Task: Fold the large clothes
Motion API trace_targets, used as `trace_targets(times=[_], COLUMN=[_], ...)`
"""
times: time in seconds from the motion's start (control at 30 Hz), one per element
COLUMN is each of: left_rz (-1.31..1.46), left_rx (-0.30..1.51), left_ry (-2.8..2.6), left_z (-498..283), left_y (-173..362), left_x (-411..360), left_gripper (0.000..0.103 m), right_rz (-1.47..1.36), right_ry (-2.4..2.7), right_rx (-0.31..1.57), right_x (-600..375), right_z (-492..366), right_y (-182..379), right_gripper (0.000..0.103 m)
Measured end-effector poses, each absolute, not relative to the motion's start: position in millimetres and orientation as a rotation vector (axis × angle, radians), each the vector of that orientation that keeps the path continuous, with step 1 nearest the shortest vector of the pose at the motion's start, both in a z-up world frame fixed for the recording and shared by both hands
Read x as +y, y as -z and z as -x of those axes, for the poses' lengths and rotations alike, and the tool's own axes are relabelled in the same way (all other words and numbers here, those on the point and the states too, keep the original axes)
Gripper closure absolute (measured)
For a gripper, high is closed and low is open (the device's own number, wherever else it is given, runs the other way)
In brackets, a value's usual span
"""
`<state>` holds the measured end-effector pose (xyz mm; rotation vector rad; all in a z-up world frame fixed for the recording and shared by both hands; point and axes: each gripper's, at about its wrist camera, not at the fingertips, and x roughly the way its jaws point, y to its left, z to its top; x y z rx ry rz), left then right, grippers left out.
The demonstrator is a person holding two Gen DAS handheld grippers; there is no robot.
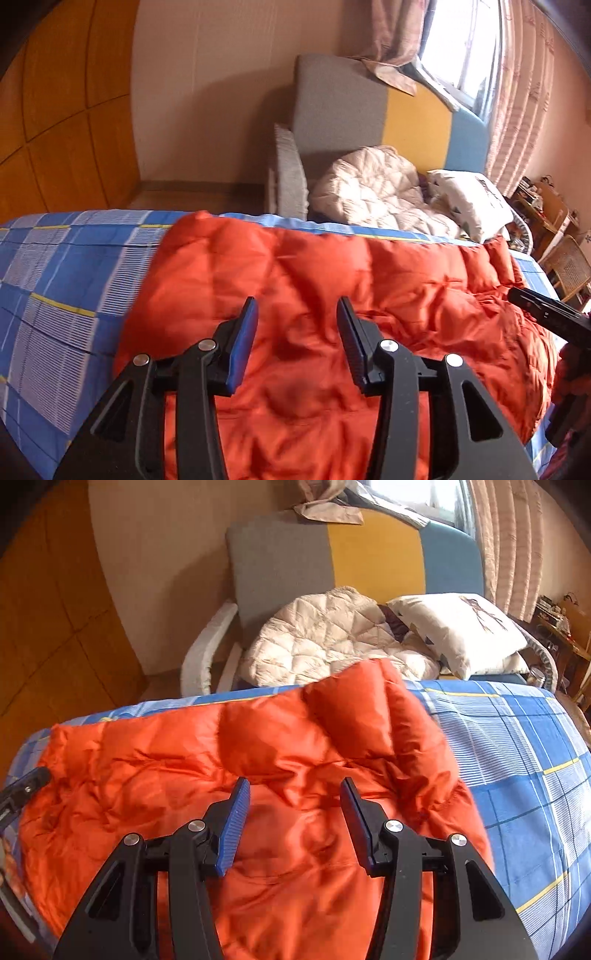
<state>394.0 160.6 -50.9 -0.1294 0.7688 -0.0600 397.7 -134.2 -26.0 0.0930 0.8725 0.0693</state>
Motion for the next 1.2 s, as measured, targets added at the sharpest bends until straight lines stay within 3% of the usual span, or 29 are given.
trace_targets(times=[0.33,1.2], left_rz=[0.105,0.163], left_rx=[0.755,0.808], left_ry=[0.046,0.057], left_z=[-381.4,-395.6], left_y=[65.5,120.0], left_x=[184.2,199.6], left_gripper=[0.059,0.057], right_rz=[-0.032,-0.011], right_ry=[-0.191,-0.175], right_rx=[0.893,0.949], right_x=[-56.4,-53.9], right_z=[-396.7,-413.5], right_y=[38.3,89.7], right_gripper=[0.052,0.042])
